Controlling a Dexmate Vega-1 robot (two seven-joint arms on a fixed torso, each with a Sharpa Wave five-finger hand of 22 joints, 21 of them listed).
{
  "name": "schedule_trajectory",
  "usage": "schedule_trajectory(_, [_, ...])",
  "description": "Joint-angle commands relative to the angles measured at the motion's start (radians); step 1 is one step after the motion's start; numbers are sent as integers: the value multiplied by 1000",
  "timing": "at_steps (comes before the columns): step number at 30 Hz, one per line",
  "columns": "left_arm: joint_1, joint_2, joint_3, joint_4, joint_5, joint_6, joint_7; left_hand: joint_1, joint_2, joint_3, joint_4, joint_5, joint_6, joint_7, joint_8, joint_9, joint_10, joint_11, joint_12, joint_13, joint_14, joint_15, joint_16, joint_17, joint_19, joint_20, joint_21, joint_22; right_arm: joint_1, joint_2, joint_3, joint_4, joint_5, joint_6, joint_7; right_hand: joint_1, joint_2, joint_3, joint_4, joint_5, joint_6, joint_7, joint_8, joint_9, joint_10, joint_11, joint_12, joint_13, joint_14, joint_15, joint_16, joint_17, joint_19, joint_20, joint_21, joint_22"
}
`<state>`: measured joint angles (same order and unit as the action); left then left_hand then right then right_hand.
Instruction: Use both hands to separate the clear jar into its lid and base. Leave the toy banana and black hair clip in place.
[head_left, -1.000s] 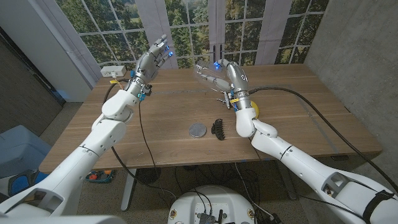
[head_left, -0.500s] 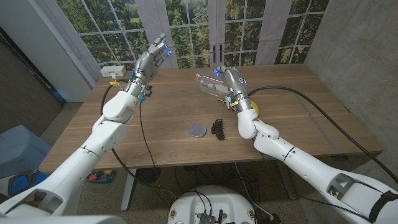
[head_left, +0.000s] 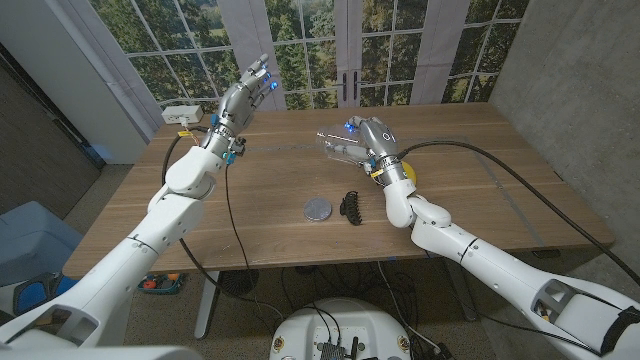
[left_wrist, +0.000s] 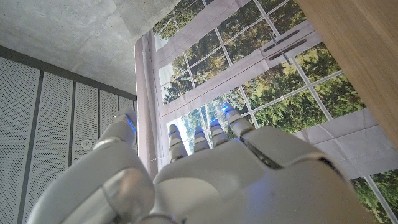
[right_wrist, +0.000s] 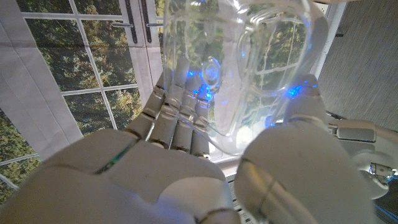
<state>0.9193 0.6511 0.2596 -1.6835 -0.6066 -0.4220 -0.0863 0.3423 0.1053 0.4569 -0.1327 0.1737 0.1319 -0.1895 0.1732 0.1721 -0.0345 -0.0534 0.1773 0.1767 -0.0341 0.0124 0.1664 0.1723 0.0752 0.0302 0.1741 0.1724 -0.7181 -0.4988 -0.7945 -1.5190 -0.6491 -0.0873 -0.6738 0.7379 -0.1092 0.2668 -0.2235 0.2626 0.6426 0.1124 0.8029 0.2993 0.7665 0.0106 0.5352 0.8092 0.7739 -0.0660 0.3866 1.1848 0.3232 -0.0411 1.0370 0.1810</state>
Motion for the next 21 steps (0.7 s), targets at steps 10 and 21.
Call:
schedule_trajectory(10, [31, 32, -7, -58, 15, 29, 22, -12, 3, 1, -1, 0, -12, -2, 2, 3, -8, 2, 7, 1, -12, 3, 5, -1, -4, 1, 6, -1, 0, 0, -53, 78, -18, -38, 3, 185, 195, 105, 74, 7, 306, -226, -1, -6, 223, -216, -11, -12, 11, -154, -9, -4, 14, -12, 2, 0])
schedule_trajectory(21, [25, 31, -3, -53, 14, 31, 15, -16, 4, 1, -4, 1, -11, -3, 3, 3, -9, 3, 8, 1, -13, 3, 6, -2, -5, 0, 8, -1, 19, 10, -82, 126, -33, -57, -8, 184, 192, 109, 73, 7, 303, -227, -8, -18, 222, -217, -19, -23, 11, -154, -15, -7, 14, -9, 0, 0])
